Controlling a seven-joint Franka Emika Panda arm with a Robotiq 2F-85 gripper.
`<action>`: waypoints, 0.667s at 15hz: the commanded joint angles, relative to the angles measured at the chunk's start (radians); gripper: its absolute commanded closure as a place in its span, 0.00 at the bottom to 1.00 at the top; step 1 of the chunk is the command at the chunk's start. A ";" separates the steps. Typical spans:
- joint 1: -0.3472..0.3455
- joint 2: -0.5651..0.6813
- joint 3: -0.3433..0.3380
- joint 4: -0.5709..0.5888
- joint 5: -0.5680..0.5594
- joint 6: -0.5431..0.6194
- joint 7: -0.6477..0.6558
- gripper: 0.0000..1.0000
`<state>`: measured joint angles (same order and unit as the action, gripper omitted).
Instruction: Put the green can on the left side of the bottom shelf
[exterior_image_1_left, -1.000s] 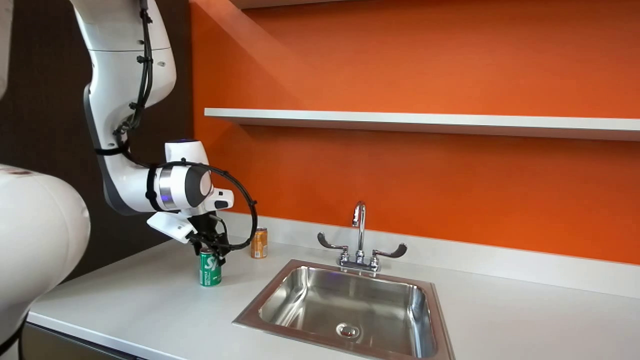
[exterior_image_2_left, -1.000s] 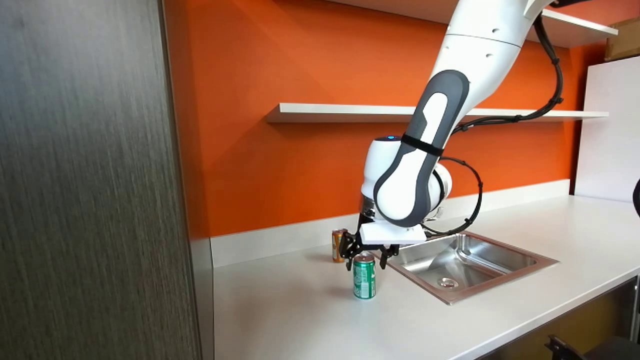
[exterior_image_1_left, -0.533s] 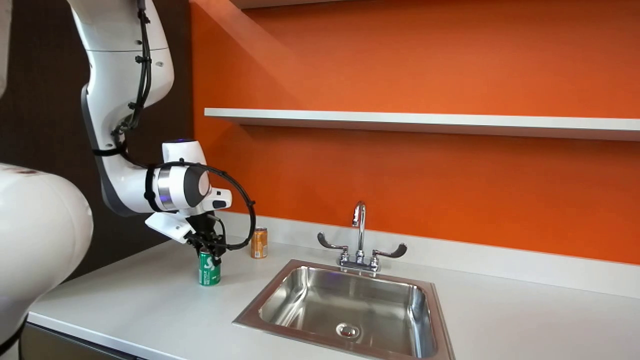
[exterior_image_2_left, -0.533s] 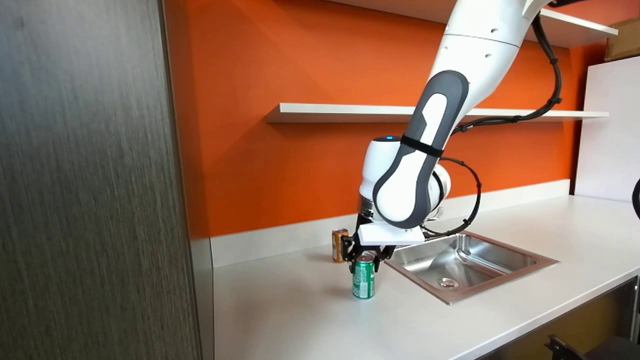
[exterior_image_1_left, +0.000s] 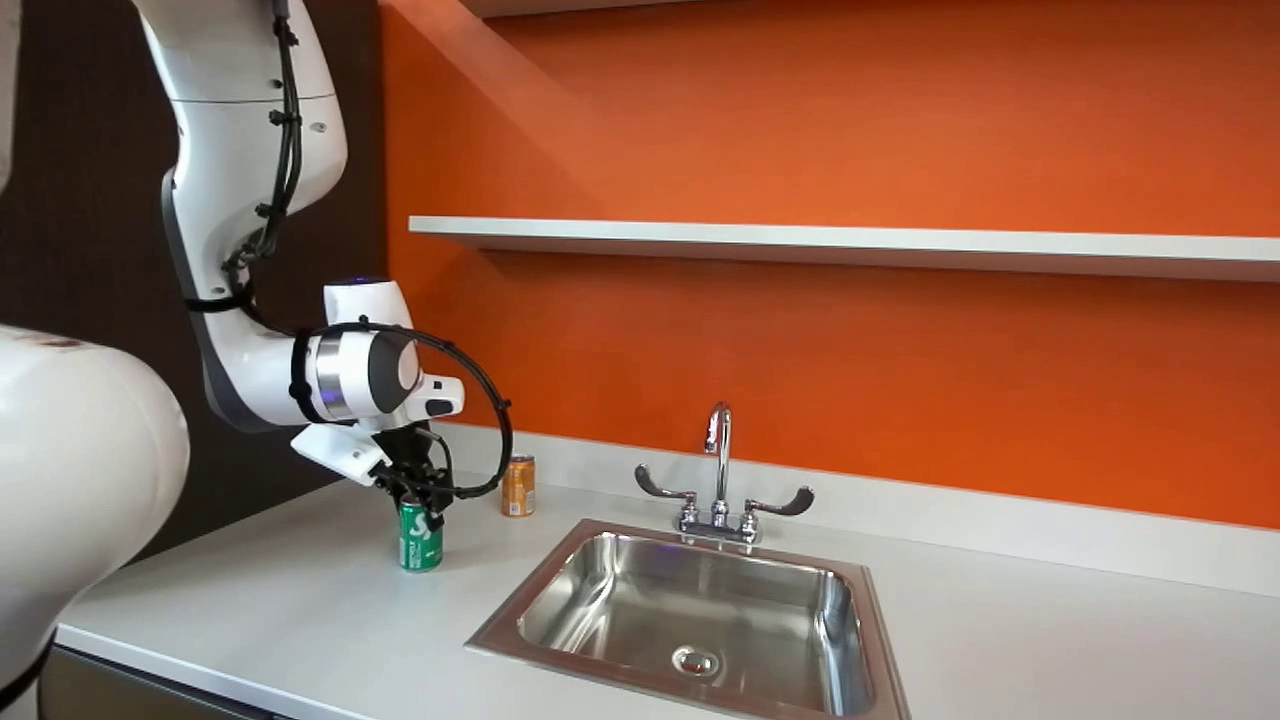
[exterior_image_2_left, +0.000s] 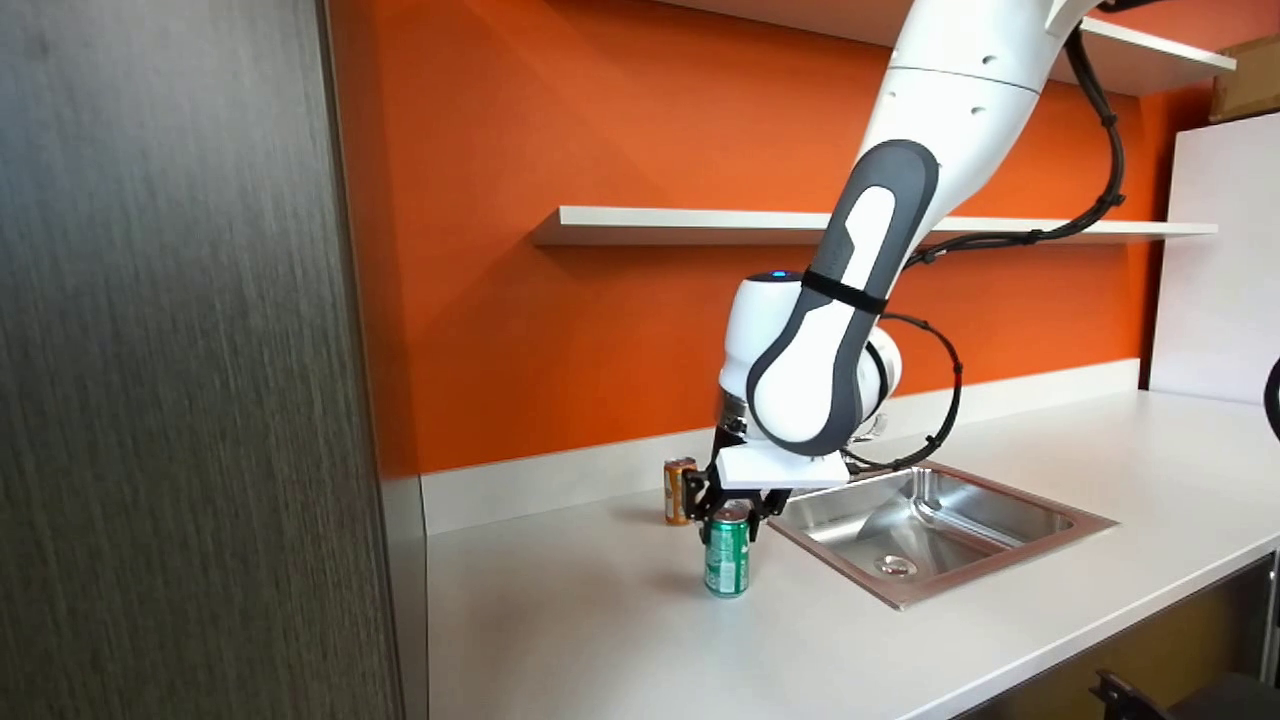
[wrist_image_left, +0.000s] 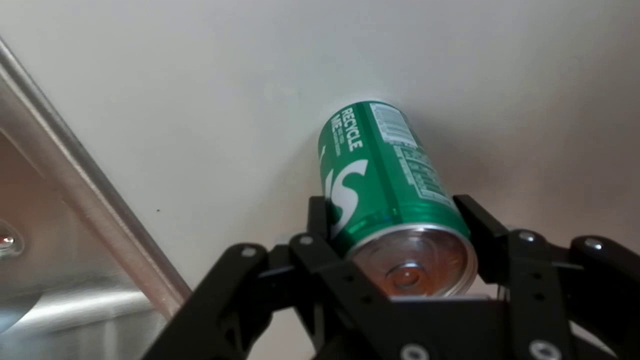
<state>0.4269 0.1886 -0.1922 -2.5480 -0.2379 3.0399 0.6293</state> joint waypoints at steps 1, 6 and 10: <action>0.053 -0.093 -0.062 -0.021 -0.060 -0.058 0.054 0.61; 0.077 -0.239 -0.077 -0.058 -0.100 -0.190 0.073 0.61; -0.068 -0.376 0.101 -0.080 -0.033 -0.376 0.024 0.61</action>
<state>0.4997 -0.0473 -0.2578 -2.5894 -0.3045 2.8001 0.6641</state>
